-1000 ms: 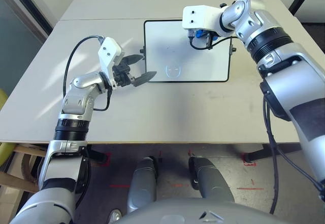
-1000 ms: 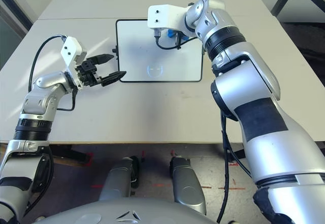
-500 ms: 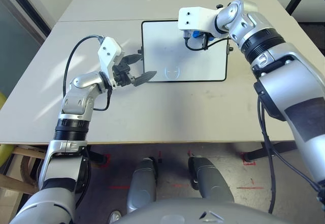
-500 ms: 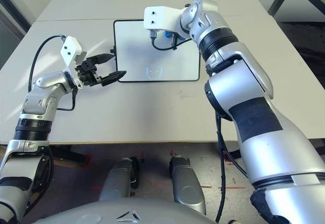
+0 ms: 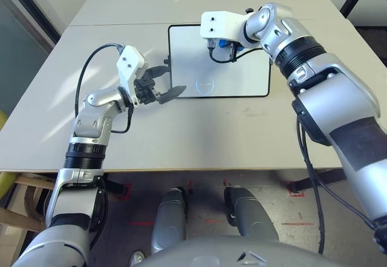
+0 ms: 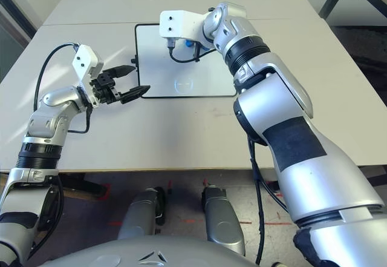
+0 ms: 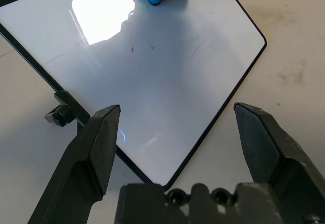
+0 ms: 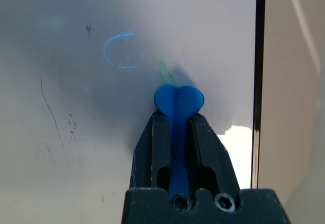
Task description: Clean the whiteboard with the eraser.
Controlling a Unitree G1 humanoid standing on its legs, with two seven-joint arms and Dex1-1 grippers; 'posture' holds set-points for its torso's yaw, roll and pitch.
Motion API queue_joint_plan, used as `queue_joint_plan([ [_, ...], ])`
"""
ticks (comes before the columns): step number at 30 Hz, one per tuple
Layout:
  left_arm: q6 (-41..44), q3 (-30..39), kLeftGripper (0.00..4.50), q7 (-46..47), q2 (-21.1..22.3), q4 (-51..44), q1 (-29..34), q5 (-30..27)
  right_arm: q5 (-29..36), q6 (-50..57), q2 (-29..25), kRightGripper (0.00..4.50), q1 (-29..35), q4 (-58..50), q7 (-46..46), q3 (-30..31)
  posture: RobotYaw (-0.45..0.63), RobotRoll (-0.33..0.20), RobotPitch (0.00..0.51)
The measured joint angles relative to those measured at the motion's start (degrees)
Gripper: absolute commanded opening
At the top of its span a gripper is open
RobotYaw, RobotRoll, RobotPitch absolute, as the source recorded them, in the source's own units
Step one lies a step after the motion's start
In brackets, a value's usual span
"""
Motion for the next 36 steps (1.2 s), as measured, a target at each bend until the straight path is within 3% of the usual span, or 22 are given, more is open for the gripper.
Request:
queue_joint_plan([
  [16,0.4,0.0,4.50,0.3,0.0,-1.3,0.7,0.0,-0.1,-0.1,3.0,0.21,0.0,0.2,-0.9,0.2,-0.07,0.000,0.140],
  [36,0.4,0.0,4.50,0.3,-0.2,-1.3,0.7,0.0,-0.9,-1.8,-3.7,0.21,0.4,0.1,0.3,1.6,-0.09,0.000,0.136],
])
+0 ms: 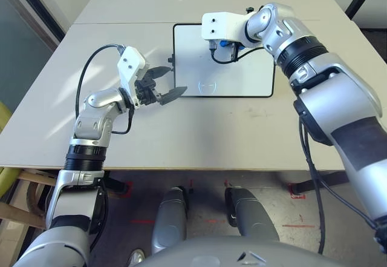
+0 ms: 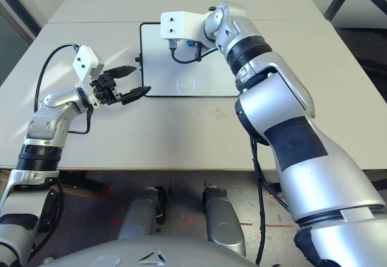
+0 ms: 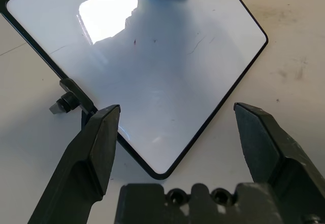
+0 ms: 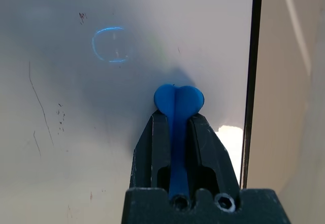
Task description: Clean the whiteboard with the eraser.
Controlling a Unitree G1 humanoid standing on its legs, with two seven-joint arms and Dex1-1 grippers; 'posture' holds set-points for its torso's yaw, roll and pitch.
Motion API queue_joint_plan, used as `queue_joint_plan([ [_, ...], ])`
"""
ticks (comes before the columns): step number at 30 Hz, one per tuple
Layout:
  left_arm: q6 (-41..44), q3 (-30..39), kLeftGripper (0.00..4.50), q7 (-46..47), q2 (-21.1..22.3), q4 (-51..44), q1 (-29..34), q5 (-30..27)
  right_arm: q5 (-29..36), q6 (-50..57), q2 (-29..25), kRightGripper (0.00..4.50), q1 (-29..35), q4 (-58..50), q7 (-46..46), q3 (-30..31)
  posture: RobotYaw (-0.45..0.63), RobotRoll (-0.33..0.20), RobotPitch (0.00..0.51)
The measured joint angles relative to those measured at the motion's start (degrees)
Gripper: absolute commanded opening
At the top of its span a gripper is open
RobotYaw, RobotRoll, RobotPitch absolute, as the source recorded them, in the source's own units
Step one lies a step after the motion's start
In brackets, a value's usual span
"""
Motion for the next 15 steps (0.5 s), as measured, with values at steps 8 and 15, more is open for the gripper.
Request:
queue_joint_plan([
  [8,0.0,0.0,4.50,0.0,0.0,0.1,0.0,0.0,-1.0,-0.5,-3.6,0.21,1.0,-0.1,0.5,1.2,-0.10,0.000,0.136],
  [15,0.0,0.0,4.50,-0.1,0.0,0.1,-0.2,0.0,-1.2,-0.6,-4.5,0.21,1.3,-0.2,0.7,1.0,-0.11,0.000,0.136],
])
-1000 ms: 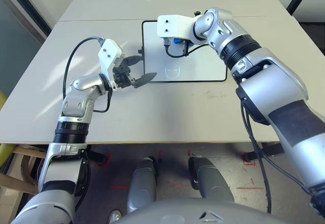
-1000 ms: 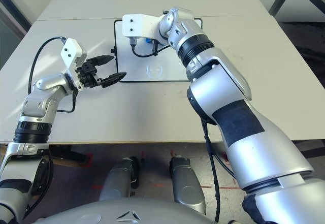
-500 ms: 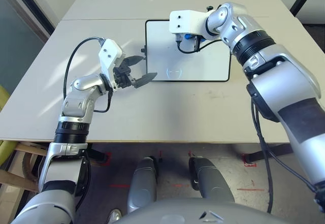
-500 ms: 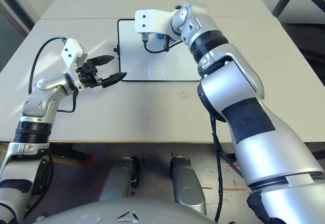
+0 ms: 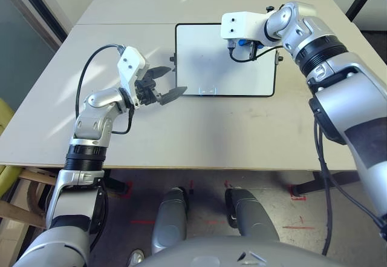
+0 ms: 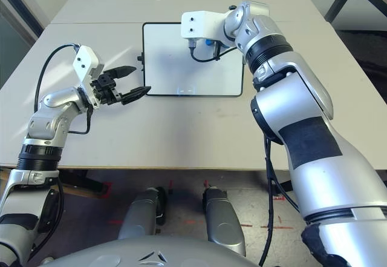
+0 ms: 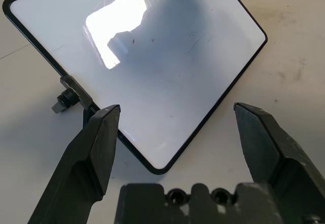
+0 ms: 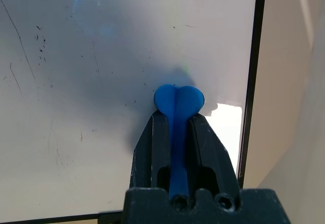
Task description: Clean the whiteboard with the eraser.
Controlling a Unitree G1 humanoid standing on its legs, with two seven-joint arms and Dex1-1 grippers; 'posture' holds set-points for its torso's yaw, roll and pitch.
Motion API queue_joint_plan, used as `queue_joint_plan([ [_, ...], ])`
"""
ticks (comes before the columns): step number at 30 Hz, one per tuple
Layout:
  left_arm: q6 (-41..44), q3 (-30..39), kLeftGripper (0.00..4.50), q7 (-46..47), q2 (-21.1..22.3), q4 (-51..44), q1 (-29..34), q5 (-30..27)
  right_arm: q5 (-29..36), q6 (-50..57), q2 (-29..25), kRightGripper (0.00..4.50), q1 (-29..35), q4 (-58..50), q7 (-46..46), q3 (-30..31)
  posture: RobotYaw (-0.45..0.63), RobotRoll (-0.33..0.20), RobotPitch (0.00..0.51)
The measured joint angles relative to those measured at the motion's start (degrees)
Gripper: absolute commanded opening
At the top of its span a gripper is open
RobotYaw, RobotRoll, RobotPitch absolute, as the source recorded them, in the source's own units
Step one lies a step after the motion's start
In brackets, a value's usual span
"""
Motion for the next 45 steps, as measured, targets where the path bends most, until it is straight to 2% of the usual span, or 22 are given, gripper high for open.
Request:
queue_joint_plan([
  [19,0.0,0.0,4.50,-0.2,-0.1,0.0,0.0,0.0,1.2,2.5,5.2,0.21,-0.7,0.2,-0.6,-2.9,-0.09,0.000,0.132],
  [45,0.0,0.0,4.50,0.6,-0.1,-0.4,0.2,0.0,4.0,3.7,9.1,0.20,-1.4,1.5,-3.8,-5.7,-0.07,0.000,0.124],
])
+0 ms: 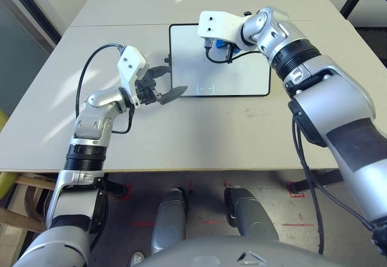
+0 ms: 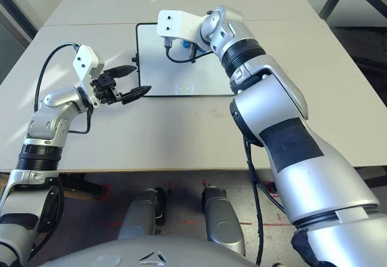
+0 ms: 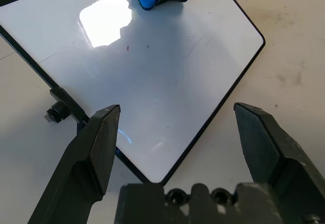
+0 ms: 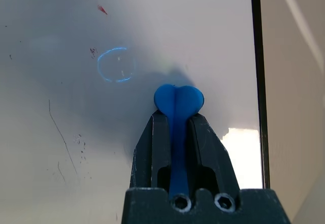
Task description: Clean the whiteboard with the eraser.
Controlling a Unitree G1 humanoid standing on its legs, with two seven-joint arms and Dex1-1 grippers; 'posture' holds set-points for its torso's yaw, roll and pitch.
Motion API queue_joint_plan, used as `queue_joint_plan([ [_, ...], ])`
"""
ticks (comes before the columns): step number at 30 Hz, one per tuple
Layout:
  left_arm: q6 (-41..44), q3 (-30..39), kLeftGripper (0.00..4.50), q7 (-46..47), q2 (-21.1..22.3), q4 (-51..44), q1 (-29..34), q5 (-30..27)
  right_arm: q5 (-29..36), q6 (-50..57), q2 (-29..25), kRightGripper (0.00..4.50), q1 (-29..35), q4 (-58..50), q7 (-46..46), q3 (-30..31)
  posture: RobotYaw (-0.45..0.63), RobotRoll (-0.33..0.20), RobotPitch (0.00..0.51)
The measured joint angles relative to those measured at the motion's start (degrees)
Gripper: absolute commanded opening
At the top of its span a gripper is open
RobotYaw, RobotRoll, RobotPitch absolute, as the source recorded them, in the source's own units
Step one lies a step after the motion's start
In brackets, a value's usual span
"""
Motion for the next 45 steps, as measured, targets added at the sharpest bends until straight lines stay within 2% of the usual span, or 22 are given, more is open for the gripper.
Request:
queue_joint_plan([
  [45,0.1,-0.1,4.50,0.0,-0.3,0.1,-0.3,0.0,-2.2,0.2,-8.0,0.20,0.9,0.6,-0.6,2.0,-0.10,0.000,0.122],
])
